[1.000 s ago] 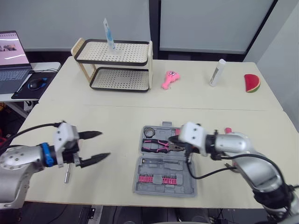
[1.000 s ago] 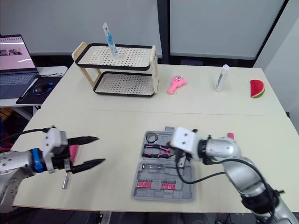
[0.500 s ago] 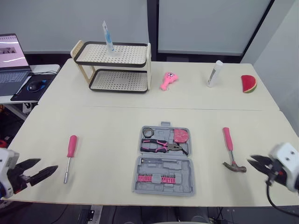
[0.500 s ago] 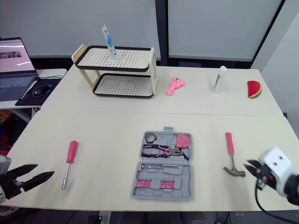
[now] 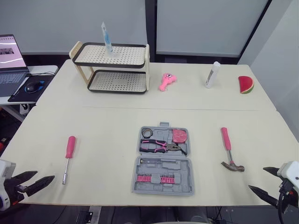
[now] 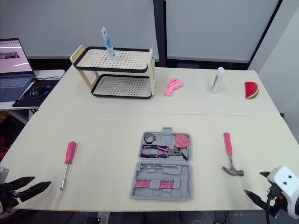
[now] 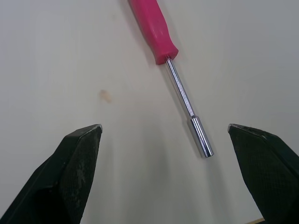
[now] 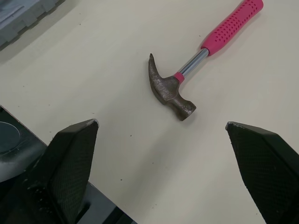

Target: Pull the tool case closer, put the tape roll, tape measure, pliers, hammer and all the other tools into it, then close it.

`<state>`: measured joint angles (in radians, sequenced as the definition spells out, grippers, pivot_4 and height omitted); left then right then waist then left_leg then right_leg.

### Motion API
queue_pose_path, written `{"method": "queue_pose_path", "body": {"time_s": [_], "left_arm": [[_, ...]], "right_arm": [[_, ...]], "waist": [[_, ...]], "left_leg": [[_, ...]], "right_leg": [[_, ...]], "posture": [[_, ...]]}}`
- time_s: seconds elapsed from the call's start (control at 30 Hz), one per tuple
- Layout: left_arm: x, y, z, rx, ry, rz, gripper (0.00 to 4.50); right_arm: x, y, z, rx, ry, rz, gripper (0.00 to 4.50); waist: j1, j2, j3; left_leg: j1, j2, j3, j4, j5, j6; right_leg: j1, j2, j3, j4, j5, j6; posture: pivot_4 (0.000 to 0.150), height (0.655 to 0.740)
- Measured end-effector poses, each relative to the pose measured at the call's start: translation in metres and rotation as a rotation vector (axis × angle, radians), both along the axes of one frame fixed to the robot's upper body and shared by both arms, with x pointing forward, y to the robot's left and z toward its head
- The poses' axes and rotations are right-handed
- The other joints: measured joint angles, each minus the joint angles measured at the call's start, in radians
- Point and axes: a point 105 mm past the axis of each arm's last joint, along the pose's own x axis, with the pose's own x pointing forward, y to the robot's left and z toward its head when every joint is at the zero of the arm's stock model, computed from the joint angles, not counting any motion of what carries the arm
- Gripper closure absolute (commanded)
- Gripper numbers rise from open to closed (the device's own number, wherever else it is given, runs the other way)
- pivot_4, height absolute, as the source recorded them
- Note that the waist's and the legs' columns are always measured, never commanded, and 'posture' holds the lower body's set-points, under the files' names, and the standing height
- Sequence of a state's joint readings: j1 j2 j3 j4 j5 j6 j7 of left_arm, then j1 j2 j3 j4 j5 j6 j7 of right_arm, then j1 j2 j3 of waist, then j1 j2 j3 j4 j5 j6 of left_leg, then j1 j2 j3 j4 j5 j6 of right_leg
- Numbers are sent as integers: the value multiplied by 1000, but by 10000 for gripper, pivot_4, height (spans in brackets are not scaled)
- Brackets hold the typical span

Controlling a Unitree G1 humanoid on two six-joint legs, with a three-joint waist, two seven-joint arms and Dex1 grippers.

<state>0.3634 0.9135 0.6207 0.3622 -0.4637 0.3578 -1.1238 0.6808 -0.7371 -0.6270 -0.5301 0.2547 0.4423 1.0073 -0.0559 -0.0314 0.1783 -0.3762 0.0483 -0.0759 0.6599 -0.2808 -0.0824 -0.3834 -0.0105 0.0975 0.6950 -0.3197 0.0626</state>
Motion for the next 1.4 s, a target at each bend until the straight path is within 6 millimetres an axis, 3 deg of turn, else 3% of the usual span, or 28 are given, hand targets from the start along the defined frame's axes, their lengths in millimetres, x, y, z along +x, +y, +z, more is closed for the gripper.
{"method": "queue_pose_path", "body": {"time_s": [0.17,0.33,0.53,0.73,0.97,1.2,1.4], "left_arm": [[-5,-2,-3,17,12,-17,0],[-2,-20,3,53,-17,-144,0],[11,-67,15,79,-80,-417,0],[24,-121,25,73,-161,-695,0],[46,-187,61,28,-325,-960,0],[49,-227,84,-21,-396,-1120,0],[45,-240,85,-48,-390,-1180,0]], "right_arm": [[3,-3,-2,-3,-8,-21,274],[11,-3,0,1,-39,-38,274],[19,0,5,42,-72,-81,274],[39,8,14,75,-96,-189,274],[71,27,7,110,-100,-303,274],[95,24,-16,118,-68,-487,274],[103,19,-35,107,-17,-567,274]], "waist": [[1,0,0],[3,0,0],[8,2,1],[11,4,2],[14,7,5],[13,10,6],[12,11,7]], "left_leg": [[0,0,0,0,0,0],[-1,0,0,0,0,0],[-2,0,0,-1,0,0],[-3,0,0,0,0,0],[-7,0,0,-1,0,0],[-8,-1,1,-1,0,0],[-8,0,1,-1,0,0]], "right_leg": [[0,0,0,-1,-1,0],[0,-1,0,-2,-1,-1],[1,-1,0,-5,1,2],[2,-1,0,-9,0,-1],[0,-1,1,-15,6,5],[-1,0,1,-15,6,5],[-2,0,1,-14,6,5]], "posture": [[1500,7350],[1500,7350],[1500,7350],[1500,7350],[1500,7350],[1500,7350],[1500,7350]]}}
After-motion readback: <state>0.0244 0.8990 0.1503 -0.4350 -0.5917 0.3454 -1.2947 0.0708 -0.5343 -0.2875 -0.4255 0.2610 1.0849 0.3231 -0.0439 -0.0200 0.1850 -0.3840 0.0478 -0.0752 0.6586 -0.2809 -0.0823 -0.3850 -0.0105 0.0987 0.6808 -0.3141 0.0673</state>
